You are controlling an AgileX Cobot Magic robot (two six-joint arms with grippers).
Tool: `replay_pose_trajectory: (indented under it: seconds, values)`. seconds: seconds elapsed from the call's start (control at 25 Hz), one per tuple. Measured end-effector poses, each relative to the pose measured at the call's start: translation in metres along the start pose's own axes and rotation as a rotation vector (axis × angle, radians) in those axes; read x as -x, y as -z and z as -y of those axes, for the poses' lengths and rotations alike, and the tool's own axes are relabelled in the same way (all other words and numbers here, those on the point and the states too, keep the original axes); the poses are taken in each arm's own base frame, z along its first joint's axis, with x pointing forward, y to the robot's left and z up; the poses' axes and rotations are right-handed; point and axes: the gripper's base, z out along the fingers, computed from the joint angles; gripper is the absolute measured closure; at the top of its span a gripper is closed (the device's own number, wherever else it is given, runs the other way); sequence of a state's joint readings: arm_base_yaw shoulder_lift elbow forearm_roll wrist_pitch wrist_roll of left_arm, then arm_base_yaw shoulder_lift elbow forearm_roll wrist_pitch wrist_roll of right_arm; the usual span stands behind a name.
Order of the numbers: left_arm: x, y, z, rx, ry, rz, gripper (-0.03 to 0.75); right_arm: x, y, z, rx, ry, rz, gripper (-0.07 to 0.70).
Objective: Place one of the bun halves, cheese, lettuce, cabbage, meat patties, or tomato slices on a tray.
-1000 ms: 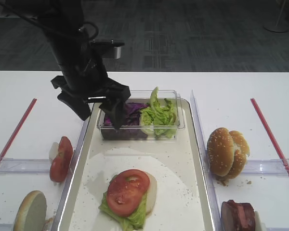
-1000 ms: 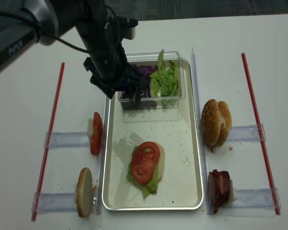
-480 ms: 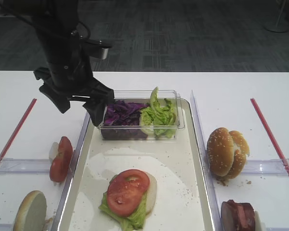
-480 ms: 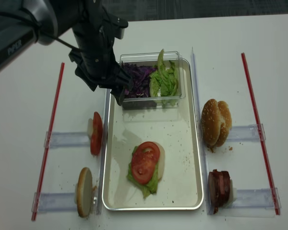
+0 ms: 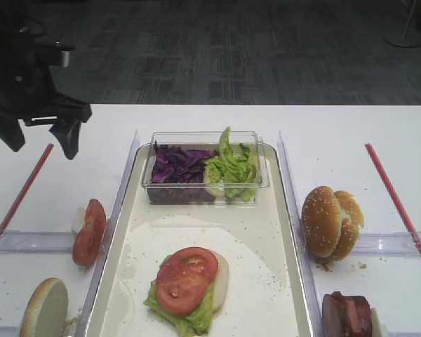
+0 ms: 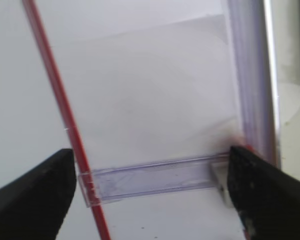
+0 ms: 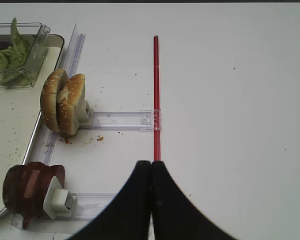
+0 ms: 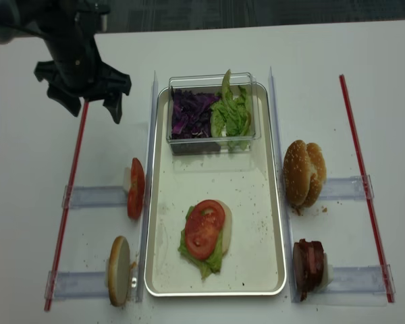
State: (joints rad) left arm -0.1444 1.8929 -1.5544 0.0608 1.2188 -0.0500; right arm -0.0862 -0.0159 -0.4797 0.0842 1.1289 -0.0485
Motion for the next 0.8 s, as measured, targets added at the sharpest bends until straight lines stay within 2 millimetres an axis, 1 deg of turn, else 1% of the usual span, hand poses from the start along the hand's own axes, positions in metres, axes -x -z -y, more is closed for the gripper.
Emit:
replay_pose_trajectory:
  seconds: [0.16,0.32,0.44,0.6,0.68,0.8]
  values:
    - [-0.001,-0.001,-0.03,0.04,0.059,-0.003,0.148,0.0,0.0,0.0,0.0,0.0,0.0,0.267]
    - [-0.002,-0.002,-0.048,0.049,0.105,-0.007,0.148,0.0,0.0,0.0,0.0,0.0,0.0,0.267]
    - [-0.003,0.0,-0.052,0.05,0.115,-0.001,0.148,0.0,0.0,0.0,0.0,0.0,0.0,0.267]
    - [-0.007,0.017,-0.052,0.05,0.119,0.04,0.148,0.0,0.0,0.0,0.0,0.0,0.0,0.267]
    - [-0.014,0.026,-0.051,0.051,0.122,0.057,0.148,0.0,0.0,0.0,0.0,0.0,0.0,0.267]
    - [-0.03,0.035,-0.05,0.051,0.125,0.061,0.149,0.0,0.0,0.0,0.0,0.0,0.0,0.267]
